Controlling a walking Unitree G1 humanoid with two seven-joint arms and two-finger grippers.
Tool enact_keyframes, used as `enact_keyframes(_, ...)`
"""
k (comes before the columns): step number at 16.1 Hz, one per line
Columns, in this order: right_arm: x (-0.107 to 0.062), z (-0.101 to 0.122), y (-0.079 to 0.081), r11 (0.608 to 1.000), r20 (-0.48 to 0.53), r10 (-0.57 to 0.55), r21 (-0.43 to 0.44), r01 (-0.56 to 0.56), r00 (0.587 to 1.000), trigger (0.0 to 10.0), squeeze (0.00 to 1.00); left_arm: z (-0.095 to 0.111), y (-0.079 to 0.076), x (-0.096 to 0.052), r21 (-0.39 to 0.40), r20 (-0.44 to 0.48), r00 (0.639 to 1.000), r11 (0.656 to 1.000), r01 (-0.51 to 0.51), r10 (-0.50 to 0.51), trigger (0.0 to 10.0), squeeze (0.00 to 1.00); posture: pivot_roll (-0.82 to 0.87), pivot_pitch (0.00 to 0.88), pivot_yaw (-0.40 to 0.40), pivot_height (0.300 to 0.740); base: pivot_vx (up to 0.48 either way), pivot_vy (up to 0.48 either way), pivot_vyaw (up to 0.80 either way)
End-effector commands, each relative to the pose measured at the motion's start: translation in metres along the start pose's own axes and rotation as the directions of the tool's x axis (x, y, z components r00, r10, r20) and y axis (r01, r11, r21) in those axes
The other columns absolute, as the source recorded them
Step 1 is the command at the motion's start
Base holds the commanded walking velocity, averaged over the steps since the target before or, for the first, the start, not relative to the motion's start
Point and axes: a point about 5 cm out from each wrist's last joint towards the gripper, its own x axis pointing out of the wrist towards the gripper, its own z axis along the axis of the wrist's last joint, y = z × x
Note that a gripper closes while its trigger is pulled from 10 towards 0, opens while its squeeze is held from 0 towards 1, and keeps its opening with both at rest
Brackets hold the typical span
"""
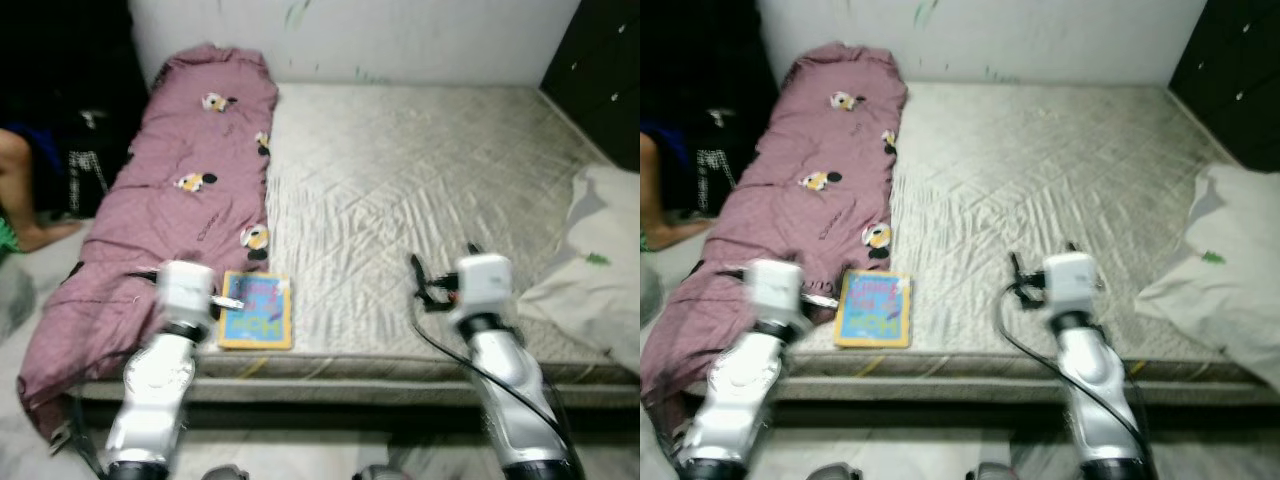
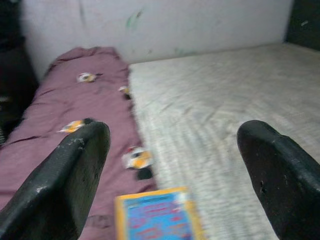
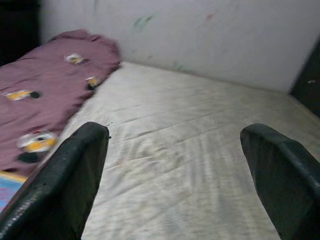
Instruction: Clean up the room
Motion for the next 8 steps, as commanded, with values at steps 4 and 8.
enact_keyframes(4, 0.0028, 0.0050, 0.0051, 1.000, 0.021, 0.014, 0.013, -0.014, 1.000, 10.0, 0.00, 0.0062, 0.0117, -0.0021, 0.015, 0.036, 0.999, 1.000, 0.002, -0.003, 10.0, 0.00, -0.06, 0.002, -0.018, 0.740, 0.000, 0.000, 0.00)
enact_keyframes(8, 0.0035, 0.0054, 0.0054, 1.000, 0.021, 0.015, 0.014, -0.016, 1.000, 10.0, 0.00, 0.0070, 0.0111, -0.0019, 0.013, 0.042, 0.999, 1.000, 0.011, -0.012, 10.0, 0.00, -0.06, 0.007, -0.019, 0.740, 0.200, 0.000, 0.00)
